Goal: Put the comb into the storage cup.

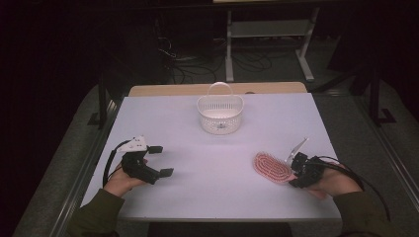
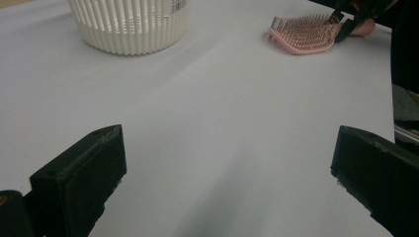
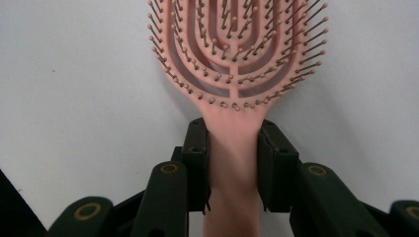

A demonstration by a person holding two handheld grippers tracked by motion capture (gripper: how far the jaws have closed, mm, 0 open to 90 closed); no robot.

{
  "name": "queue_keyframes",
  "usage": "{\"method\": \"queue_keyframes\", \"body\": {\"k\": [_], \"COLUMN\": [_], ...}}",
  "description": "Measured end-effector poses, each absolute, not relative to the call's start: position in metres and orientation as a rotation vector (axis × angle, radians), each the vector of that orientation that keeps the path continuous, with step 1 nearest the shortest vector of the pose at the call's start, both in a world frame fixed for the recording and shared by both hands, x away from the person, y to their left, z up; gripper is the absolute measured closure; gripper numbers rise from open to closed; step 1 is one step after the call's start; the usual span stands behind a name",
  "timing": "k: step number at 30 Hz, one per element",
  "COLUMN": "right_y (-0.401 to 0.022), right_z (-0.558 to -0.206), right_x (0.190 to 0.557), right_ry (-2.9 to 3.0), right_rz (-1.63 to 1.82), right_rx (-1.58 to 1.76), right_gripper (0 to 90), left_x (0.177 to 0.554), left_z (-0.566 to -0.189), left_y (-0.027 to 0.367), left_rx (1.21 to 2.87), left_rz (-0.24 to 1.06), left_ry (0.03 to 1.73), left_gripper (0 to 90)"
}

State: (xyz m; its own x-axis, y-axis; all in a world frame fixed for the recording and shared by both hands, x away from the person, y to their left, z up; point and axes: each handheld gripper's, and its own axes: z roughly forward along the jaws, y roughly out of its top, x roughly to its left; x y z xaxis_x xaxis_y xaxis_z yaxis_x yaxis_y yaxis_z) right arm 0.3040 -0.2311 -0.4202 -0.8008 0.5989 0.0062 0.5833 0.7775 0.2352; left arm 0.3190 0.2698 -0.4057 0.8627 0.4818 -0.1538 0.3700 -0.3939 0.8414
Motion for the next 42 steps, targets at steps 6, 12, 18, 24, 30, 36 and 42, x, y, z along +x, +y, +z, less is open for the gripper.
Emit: {"method": "queue_keyframes", "body": {"k": [6,12,18,24,30,36,42], "right_y": [-0.231,-0.232,-0.235,-0.237,-0.242,-0.244,-0.246], "right_z": [-0.42,-0.42,-0.42,-0.42,-0.42,-0.417,-0.41], "right_x": [0.305,0.305,0.304,0.304,0.305,0.305,0.304], "right_ry": [2.899,2.902,2.898,2.893,2.88,2.854,2.831], "right_rz": [0.351,0.354,0.397,0.431,0.495,0.546,0.615], "right_rx": [0.978,0.982,0.975,0.992,1.003,1.015,0.995], "right_gripper": [68.4,68.6,68.6,68.6,68.6,68.6,68.6], "left_x": [0.319,0.319,0.319,0.319,0.319,0.319,0.319], "left_z": [-0.406,-0.406,-0.406,-0.405,-0.405,-0.406,-0.406], "left_y": [0.27,0.27,0.27,0.27,0.27,0.27,0.27], "left_rx": [2.024,2.025,2.023,2.024,2.024,2.024,2.025], "left_rz": [0.139,0.139,0.14,0.14,0.14,0.14,0.14], "left_ry": [0.622,0.621,0.623,0.621,0.62,0.621,0.621], "left_gripper": [0.1,0.1,0.1,0.1,0.1,0.1,0.1]}}
